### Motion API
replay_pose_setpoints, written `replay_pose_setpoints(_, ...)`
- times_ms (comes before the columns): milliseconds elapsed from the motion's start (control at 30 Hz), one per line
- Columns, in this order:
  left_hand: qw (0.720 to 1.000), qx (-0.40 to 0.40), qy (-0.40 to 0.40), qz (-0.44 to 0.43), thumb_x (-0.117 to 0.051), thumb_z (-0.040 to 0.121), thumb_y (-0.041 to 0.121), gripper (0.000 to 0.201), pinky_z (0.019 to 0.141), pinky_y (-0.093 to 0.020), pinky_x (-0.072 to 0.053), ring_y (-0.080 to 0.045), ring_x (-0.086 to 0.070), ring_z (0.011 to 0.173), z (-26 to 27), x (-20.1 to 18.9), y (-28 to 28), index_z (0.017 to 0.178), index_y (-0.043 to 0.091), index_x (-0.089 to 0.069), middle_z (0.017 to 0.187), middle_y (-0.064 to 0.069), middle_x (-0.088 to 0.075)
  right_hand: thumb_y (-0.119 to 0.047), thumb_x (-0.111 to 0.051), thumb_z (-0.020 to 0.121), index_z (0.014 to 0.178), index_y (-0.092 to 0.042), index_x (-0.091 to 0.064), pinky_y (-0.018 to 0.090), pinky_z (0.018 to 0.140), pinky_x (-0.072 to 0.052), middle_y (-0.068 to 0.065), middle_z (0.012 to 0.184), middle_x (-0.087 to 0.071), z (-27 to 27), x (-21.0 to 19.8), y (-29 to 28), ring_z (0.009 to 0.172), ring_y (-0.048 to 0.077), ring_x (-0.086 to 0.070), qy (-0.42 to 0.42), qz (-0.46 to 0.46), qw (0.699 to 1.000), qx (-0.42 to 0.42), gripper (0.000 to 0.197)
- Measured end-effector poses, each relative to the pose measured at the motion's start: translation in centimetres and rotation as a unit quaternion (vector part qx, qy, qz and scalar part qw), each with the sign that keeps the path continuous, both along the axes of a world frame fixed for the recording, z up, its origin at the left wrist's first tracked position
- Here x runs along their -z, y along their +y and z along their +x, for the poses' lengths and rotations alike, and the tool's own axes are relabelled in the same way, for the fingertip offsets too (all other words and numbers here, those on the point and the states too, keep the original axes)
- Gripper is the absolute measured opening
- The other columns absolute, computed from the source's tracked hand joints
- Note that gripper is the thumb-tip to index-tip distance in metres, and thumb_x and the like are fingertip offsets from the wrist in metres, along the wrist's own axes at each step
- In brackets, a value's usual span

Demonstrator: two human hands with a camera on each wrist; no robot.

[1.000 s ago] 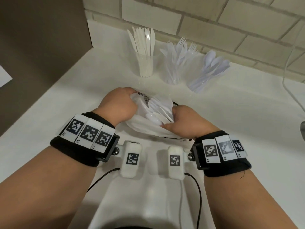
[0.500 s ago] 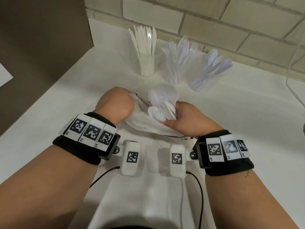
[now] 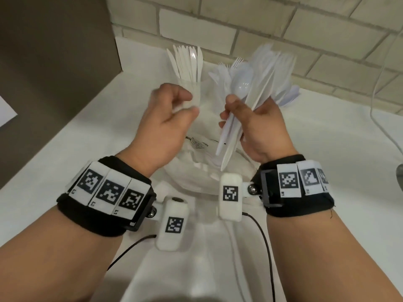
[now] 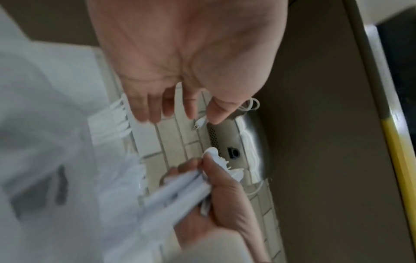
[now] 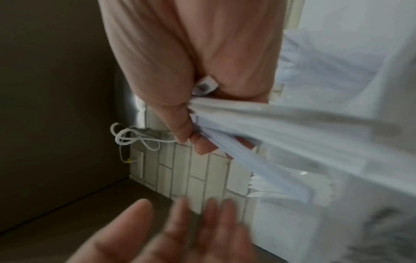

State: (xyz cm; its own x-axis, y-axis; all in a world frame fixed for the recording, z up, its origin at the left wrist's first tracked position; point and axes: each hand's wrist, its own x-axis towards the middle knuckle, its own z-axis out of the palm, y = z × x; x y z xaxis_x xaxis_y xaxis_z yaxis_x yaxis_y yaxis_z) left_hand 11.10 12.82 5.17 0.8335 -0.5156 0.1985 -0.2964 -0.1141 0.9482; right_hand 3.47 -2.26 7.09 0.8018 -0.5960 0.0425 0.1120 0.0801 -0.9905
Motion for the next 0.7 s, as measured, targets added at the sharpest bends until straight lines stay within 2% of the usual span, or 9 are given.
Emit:
replay_pose_setpoints(67,0.967,0.07,0.214,-0.117,-0.055,0.088,0.041,0.028,0.101,-0.032,-0.044,-0.016,-0.057,0.11,-0.6,-0.3,-0.8,0.107,0.02,-0.056,0.113,-0.001,-0.057,-0.003,-0.062,0.09,0.111,0.002,-0.052,0.033,0.061,-0.054,0.004,0.072,-0.06,0.6,-1.9,0.3,0.06,0.015,-0.061,-0.052,0.018,0.998,0.012,0.024)
replay_pose_setpoints(167,0.877,0.141,0.453,-0.079,-0.038,0.095,0.053,0.056,0.1,-0.045,-0.046,-0.031,-0.059,0.107,-0.5,-0.1,-1.5,0.122,0.005,-0.053,0.112,-0.014,-0.057,0.004,-0.063,0.087,0.105,-0.003,-0.05,0.033,0.058,-0.052,0.006,0.07,-0.058,1.5,-4.0,1.1,0.055,0.017,-0.057,-0.133,0.055,0.989,0.025,0.024)
replay_pose_setpoints(233,0.822,0.173,0.539,-0.061,-0.031,0.096,0.056,0.064,0.095,-0.048,-0.048,-0.039,-0.059,0.111,-0.1,-0.3,-1.6,0.121,0.001,-0.051,0.117,-0.023,-0.057,0.007,-0.065,0.084,0.109,-0.001,-0.049,0.034,0.06,-0.053,0.009,0.073,-0.059,2.0,-4.5,1.7,0.056,0.019,-0.058,-0.166,0.064,0.984,0.024,0.03)
replay_pose_setpoints(300,0.769,0.206,0.594,-0.115,-0.027,0.098,0.052,0.066,0.092,-0.048,-0.05,-0.04,-0.058,0.113,0.1,-0.6,-1.6,0.125,-0.004,-0.049,0.127,-0.028,-0.054,0.006,-0.07,0.079,0.107,0.003,-0.053,0.038,0.065,-0.055,0.011,0.073,-0.061,2.3,-4.2,2.4,0.061,0.024,-0.061,-0.164,0.043,0.985,0.023,0.033)
replay_pose_setpoints(367,0.737,0.221,0.608,-0.196,-0.025,0.102,0.04,0.058,0.095,-0.048,-0.049,-0.036,-0.056,0.118,0.4,-1.1,-1.7,0.135,-0.004,-0.044,0.133,-0.026,-0.053,-0.002,-0.077,0.071,0.095,0.007,-0.061,0.041,0.07,-0.057,0.01,0.071,-0.065,2.3,-3.1,3.1,0.068,0.026,-0.065,-0.103,-0.001,0.994,0.022,0.03)
replay_pose_setpoints(467,0.754,0.216,0.581,-0.219,-0.025,0.102,0.028,0.047,0.092,-0.041,-0.053,-0.027,-0.063,0.107,0.5,-1.8,-1.9,0.134,0.003,-0.049,0.128,-0.017,-0.06,-0.002,-0.078,0.072,0.08,0.0,-0.07,0.04,0.072,-0.06,0.01,0.074,-0.071,2.0,-1.5,3.9,0.073,0.024,-0.071,-0.019,-0.031,0.999,-0.004,0.011)
replay_pose_setpoints(567,0.758,0.199,0.588,-0.199,-0.026,0.101,0.039,0.053,0.099,-0.045,-0.047,-0.03,-0.059,0.117,0.8,-1.2,-2.0,0.133,0.003,-0.049,0.131,-0.018,-0.058,-0.003,-0.078,0.074,0.077,-0.004,-0.072,0.035,0.07,-0.059,0.008,0.074,-0.072,1.8,-0.8,3.7,0.072,0.02,-0.071,-0.003,-0.015,1.0,-0.005,0.006)
replay_pose_setpoints(633,0.752,0.199,0.593,-0.207,-0.023,0.101,0.044,0.058,0.102,-0.046,-0.043,-0.03,-0.055,0.124,0.9,-1.0,-2.1,0.136,0.003,-0.046,0.133,-0.017,-0.057,-0.006,-0.08,0.073,0.083,0.002,-0.072,0.036,0.071,-0.06,0.011,0.078,-0.073,2.0,-0.5,3.5,0.074,0.02,-0.072,0.003,-0.017,1.0,0.001,0.016)
replay_pose_setpoints(700,0.757,0.221,0.58,-0.207,-0.019,0.1,0.048,0.061,0.103,-0.046,-0.042,-0.029,-0.056,0.123,1.0,-0.9,-2.2,0.137,0.007,-0.046,0.132,-0.014,-0.059,-0.019,-0.083,0.065,0.095,0.007,-0.067,0.041,0.071,-0.061,0.016,0.088,-0.074,2.3,0.0,3.7,0.08,0.023,-0.073,0.024,-0.031,0.999,0.009,0.044)
